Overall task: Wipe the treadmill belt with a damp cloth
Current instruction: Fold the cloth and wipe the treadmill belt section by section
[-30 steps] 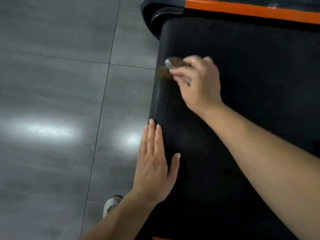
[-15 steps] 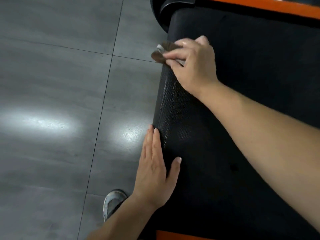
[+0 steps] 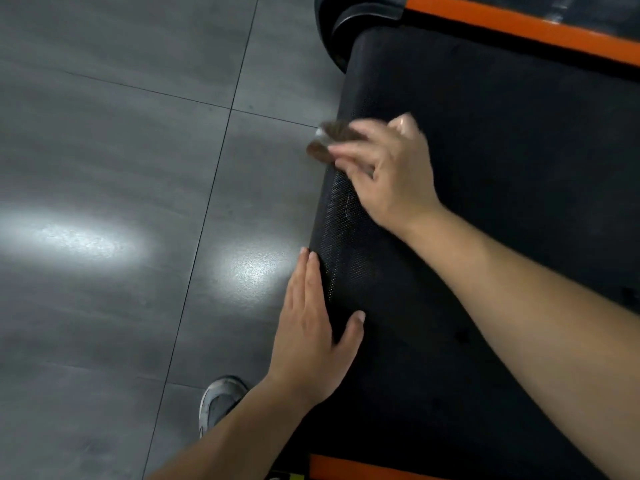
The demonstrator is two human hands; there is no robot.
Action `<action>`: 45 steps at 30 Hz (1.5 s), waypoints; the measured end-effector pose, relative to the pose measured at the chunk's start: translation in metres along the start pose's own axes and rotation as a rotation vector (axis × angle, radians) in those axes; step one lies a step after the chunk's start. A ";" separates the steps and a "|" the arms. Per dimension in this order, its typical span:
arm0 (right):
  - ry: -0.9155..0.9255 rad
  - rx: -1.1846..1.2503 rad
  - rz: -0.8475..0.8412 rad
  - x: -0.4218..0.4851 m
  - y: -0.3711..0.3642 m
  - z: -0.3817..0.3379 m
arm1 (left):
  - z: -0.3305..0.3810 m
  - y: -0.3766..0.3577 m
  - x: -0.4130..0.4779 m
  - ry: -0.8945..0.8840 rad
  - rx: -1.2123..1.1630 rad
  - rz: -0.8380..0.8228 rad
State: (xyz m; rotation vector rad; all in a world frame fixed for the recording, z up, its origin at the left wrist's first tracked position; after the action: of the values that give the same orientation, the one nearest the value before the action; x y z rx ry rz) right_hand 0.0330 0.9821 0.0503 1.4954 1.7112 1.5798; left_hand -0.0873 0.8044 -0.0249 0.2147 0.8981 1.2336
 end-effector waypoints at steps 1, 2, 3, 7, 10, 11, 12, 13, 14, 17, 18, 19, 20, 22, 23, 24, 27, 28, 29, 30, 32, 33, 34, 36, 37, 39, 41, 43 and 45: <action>0.035 0.037 -0.036 -0.016 0.002 -0.016 | 0.000 0.001 0.001 -0.003 0.004 -0.001; 0.068 0.090 -0.085 -0.037 0.002 -0.032 | 0.001 0.002 0.001 -0.010 0.009 -0.006; 0.113 0.144 -0.133 -0.060 0.004 -0.050 | 0.003 0.002 0.001 -0.025 0.008 -0.013; 0.230 0.086 -0.177 -0.082 0.008 -0.065 | 0.005 0.004 -0.001 -0.028 -0.011 -0.041; 0.046 -0.058 -0.044 -0.030 0.008 -0.013 | -0.002 0.003 -0.002 0.013 0.013 -0.033; -0.039 -0.078 -0.029 -0.021 0.008 0.000 | -0.002 0.002 -0.002 0.013 0.018 -0.037; -0.083 -0.083 -0.019 -0.022 0.008 0.003 | -0.002 0.002 -0.001 0.010 0.019 -0.045; -0.077 -0.077 -0.006 -0.030 0.010 -0.005 | -0.002 0.002 -0.002 0.008 0.016 -0.058; -0.043 -0.049 -0.026 -0.044 0.011 -0.019 | -0.003 0.002 -0.002 0.007 0.013 -0.068; 0.067 0.054 -0.196 -0.106 0.011 -0.068 | -0.005 0.000 -0.007 0.007 0.015 -0.095; 0.098 0.065 -0.237 -0.119 0.013 -0.076 | -0.005 0.000 -0.008 0.005 0.018 -0.098; 0.134 0.061 -0.255 -0.120 0.014 -0.077 | -0.006 0.000 -0.009 0.009 0.018 -0.097; 0.154 0.033 -0.249 -0.112 0.013 -0.070 | -0.007 0.000 -0.009 0.017 0.014 -0.094; 0.076 -0.023 -0.168 -0.079 0.008 -0.041 | -0.008 0.000 -0.009 0.024 0.003 -0.088; -0.009 -0.055 -0.104 -0.060 0.010 -0.025 | -0.009 0.000 -0.009 0.023 0.000 -0.098; -0.110 -0.076 -0.065 -0.047 0.011 -0.010 | -0.010 -0.001 -0.010 0.025 -0.002 -0.119; -0.137 -0.066 -0.069 -0.061 0.008 -0.027 | -0.015 -0.003 -0.014 0.028 -0.012 -0.198; -0.086 -0.032 -0.094 -0.080 0.009 -0.045 | -0.017 -0.003 -0.016 0.025 -0.016 -0.228; -0.046 0.006 -0.130 -0.103 0.012 -0.063 | -0.019 -0.003 -0.018 0.024 -0.021 -0.265; -0.016 0.042 -0.171 -0.127 0.015 -0.080 | -0.021 -0.003 -0.021 0.025 -0.033 -0.294; 0.009 0.054 -0.212 -0.159 0.022 -0.102 | -0.026 -0.001 -0.026 0.030 -0.052 -0.319; 0.020 0.034 -0.213 -0.160 0.023 -0.103 | -0.028 -0.001 -0.030 0.032 -0.053 -0.331; 0.023 0.013 -0.208 -0.151 0.022 -0.098 | -0.030 -0.001 -0.035 0.033 -0.052 -0.341; -0.002 -0.029 -0.164 -0.115 0.014 -0.078 | -0.033 -0.004 -0.043 0.036 -0.048 -0.338; -0.028 -0.057 -0.123 -0.094 0.012 -0.066 | -0.034 -0.006 -0.045 0.037 -0.049 -0.330; -0.102 -0.074 -0.068 -0.068 0.008 -0.049 | -0.040 -0.009 -0.044 0.071 -0.059 -0.326; -0.085 -0.021 -0.067 -0.083 0.008 -0.064 | -0.041 -0.006 -0.043 0.100 -0.108 -0.319; 0.018 0.073 -0.148 -0.125 0.011 -0.099 | -0.038 0.003 -0.040 0.084 -0.159 -0.303; 0.115 0.170 -0.228 -0.166 0.019 -0.130 | -0.039 0.008 -0.041 0.081 -0.166 -0.301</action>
State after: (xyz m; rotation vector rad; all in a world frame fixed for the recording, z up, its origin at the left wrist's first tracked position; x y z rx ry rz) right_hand -0.0045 0.7742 0.0447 1.2501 2.0453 1.4572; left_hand -0.1219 0.7585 -0.0262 -0.1015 0.8574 1.0348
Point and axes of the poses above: each hand's wrist, its own x-axis towards the middle knuckle, its own y-axis out of the back of the hand, z = x × y, the point moved 10 cm from there along x, towards the middle knuckle, and after that the axes turned 12 degrees about y, right-handed, at the moved point
